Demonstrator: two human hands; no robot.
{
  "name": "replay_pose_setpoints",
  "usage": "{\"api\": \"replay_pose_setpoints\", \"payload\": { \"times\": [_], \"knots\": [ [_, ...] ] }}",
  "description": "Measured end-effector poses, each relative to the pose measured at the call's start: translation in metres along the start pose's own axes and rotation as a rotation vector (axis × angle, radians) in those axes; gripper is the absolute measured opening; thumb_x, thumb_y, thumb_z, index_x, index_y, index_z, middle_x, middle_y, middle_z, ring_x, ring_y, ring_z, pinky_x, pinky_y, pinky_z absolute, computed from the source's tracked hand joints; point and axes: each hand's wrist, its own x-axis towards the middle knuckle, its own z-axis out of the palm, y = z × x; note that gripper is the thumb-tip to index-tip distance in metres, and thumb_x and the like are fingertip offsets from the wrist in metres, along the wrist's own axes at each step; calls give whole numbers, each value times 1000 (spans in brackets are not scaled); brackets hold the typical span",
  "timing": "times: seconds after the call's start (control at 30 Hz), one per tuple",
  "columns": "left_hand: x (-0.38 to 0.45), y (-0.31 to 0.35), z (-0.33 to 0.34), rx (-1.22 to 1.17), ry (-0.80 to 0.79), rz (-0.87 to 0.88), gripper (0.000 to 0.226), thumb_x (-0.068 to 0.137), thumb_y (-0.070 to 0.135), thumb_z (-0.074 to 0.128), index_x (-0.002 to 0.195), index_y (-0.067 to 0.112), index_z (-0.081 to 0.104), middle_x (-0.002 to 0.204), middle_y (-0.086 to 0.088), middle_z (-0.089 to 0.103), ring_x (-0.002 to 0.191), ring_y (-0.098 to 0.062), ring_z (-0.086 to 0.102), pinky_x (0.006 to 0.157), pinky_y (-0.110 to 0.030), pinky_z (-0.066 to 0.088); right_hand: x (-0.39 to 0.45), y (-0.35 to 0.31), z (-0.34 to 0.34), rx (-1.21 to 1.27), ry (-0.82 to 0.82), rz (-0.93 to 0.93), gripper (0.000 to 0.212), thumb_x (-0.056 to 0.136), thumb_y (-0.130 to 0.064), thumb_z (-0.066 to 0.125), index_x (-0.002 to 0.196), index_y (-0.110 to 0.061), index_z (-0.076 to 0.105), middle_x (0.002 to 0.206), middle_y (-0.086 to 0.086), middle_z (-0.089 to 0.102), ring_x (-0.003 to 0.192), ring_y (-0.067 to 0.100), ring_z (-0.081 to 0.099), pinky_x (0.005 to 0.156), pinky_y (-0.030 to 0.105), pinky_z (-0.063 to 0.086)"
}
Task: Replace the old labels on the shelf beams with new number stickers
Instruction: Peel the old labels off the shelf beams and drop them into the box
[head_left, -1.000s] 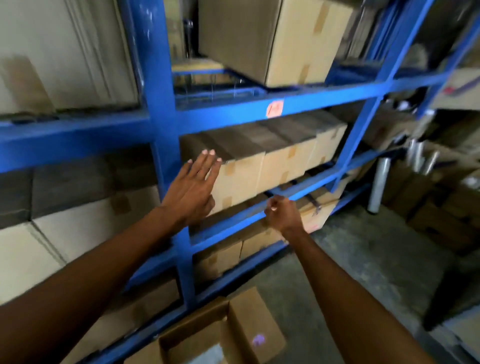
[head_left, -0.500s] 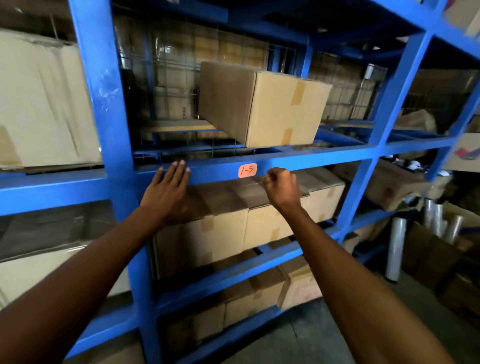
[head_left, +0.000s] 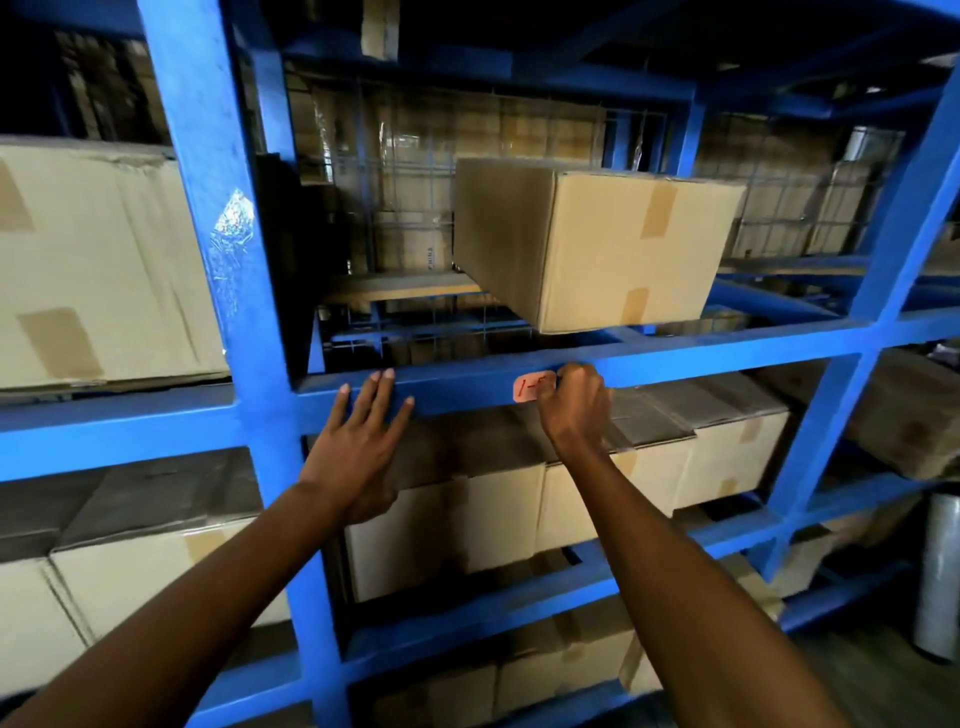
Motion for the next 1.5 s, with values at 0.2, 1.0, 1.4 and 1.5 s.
{"api": "replay_pose_setpoints", "payload": {
  "times": [0.2, 1.0, 1.4, 1.5],
  "knots": [
    [1, 0, 2, -14, 17, 9, 103, 78, 59, 51, 149, 19, -12, 153, -24, -26, 143, -39, -19, 116, -53, -8, 14, 9, 0, -135, -9, -163, 20, 89, -25, 53, 82, -8, 61, 90, 14, 65, 87, 30, 59, 85, 41, 38],
    [-50, -29, 56, -29, 10, 153, 80, 90, 39, 47, 150, 15, 1, 149, -20, -29, 140, -37, -26, 115, -51, -13, -106, -25, 20, 427, -392, -58, 8, 76, -17, 70, 70, -15, 64, 70, -2, 66, 64, 6, 58, 60, 19, 45],
    [-122, -56, 152, -55, -101, 300, 79, 90, 51, 42, 150, 18, 2, 155, -21, -21, 145, -33, -18, 117, -51, -8, -274, -54, 102, 602, -373, 429, 28, 73, 9, 65, 54, -7, 53, 54, 4, 52, 46, -4, 46, 51, 13, 39],
    [-130, -48, 165, -23, -112, 326, 78, 91, 52, 38, 151, 17, 3, 155, -24, -18, 145, -35, -17, 116, -52, -8, -312, -38, 116, 565, -403, 550, 38, 70, 11, 66, 48, -14, 48, 56, 8, 53, 57, 15, 50, 59, 27, 39]
  ]
}}
